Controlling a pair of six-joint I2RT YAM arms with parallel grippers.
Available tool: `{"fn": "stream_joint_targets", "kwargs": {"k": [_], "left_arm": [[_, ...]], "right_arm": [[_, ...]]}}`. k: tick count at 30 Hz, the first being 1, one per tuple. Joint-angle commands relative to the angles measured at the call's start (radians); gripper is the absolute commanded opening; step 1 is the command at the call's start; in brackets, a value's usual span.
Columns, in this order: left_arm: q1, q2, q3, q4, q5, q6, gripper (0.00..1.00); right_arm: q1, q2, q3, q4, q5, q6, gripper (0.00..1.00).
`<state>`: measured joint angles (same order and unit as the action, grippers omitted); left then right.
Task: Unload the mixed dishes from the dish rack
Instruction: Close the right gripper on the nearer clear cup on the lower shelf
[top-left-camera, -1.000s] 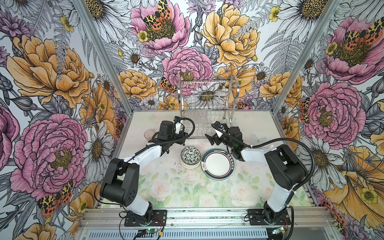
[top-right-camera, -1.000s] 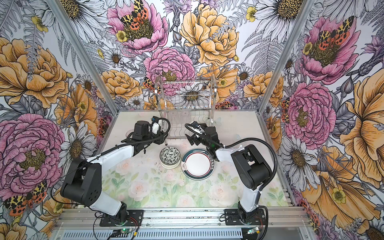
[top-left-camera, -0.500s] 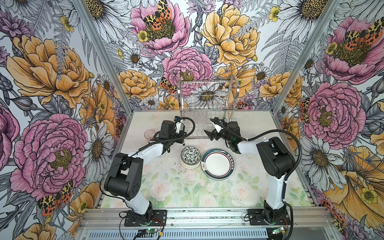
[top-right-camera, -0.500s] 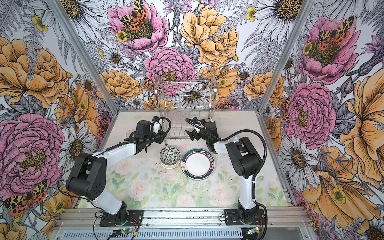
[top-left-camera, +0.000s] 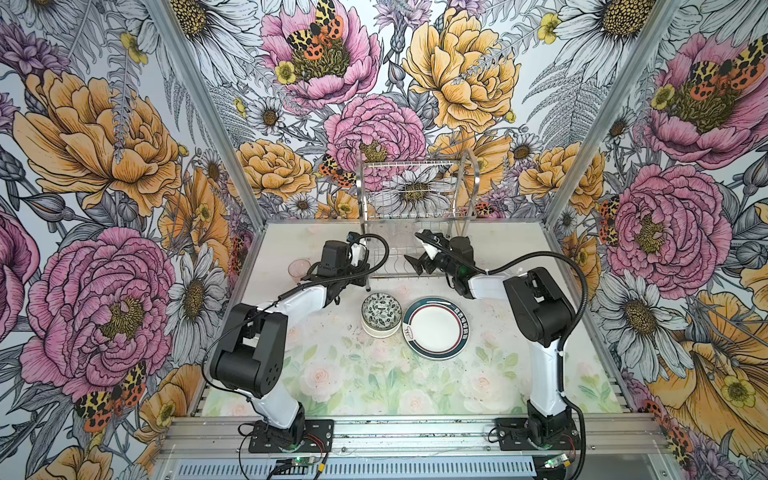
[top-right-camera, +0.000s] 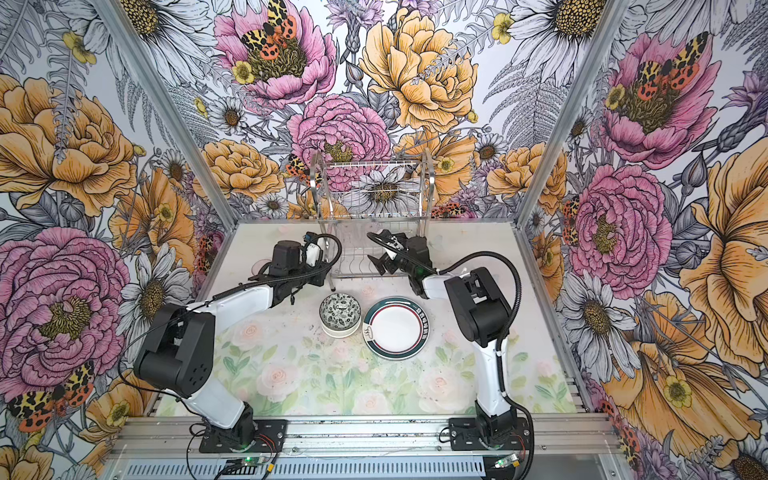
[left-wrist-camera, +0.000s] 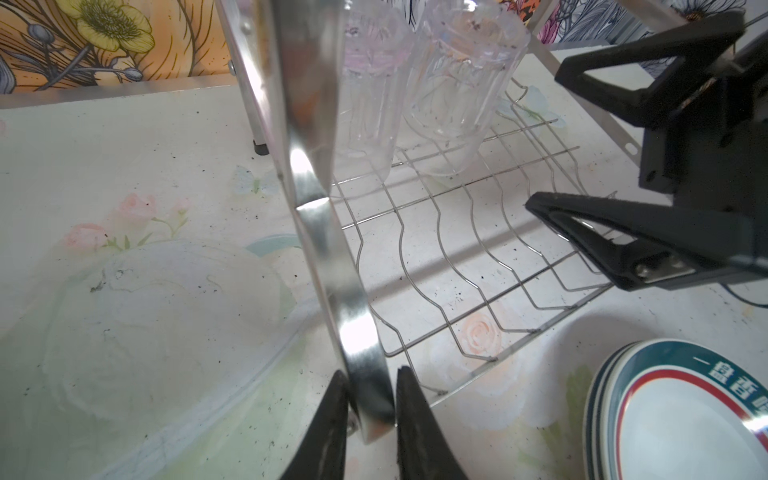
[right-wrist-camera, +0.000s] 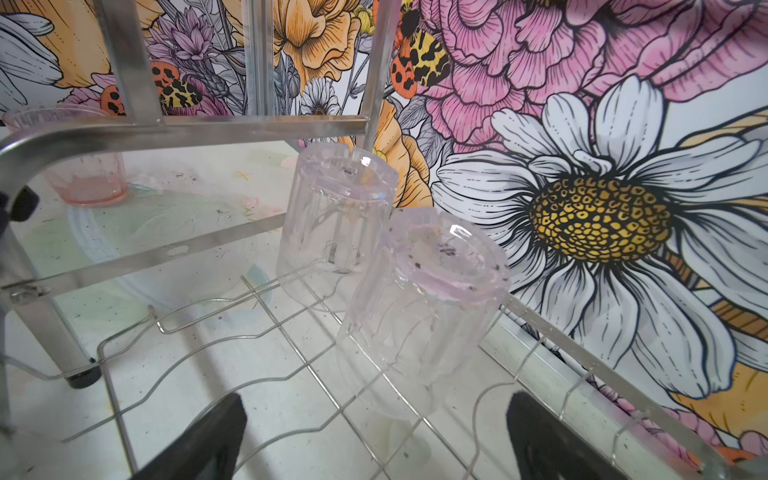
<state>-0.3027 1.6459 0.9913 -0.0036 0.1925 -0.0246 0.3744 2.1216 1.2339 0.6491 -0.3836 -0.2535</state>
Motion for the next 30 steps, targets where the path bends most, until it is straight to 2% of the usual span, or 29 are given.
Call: {"fn": "stream_joint_targets", "kwargs": {"k": [1, 5, 14, 30], "left_arm": [[0.003, 0.015, 0.034, 0.015, 0.022, 0.006, 0.20], [0.004, 0.023, 0.037, 0.008, 0.023, 0.006, 0.15], [0.004, 0.035, 0.047, -0.015, 0.029, 0.009, 0.14], [0.004, 0.031, 0.048, -0.064, 0.025, 0.039, 0.13]], "right_arm": [[-0.011, 0.032, 0.060, -0.001, -0.037, -0.010, 1.00], [-0.015, 0.066, 0.112, -0.015, -0.050, -0.003, 1.00], [-0.032, 0.140, 0.243, -0.080, -0.073, -0.009, 1.00], [-0.047, 0.305, 0.557, -0.312, -0.151, -0.165, 1.00]]}}
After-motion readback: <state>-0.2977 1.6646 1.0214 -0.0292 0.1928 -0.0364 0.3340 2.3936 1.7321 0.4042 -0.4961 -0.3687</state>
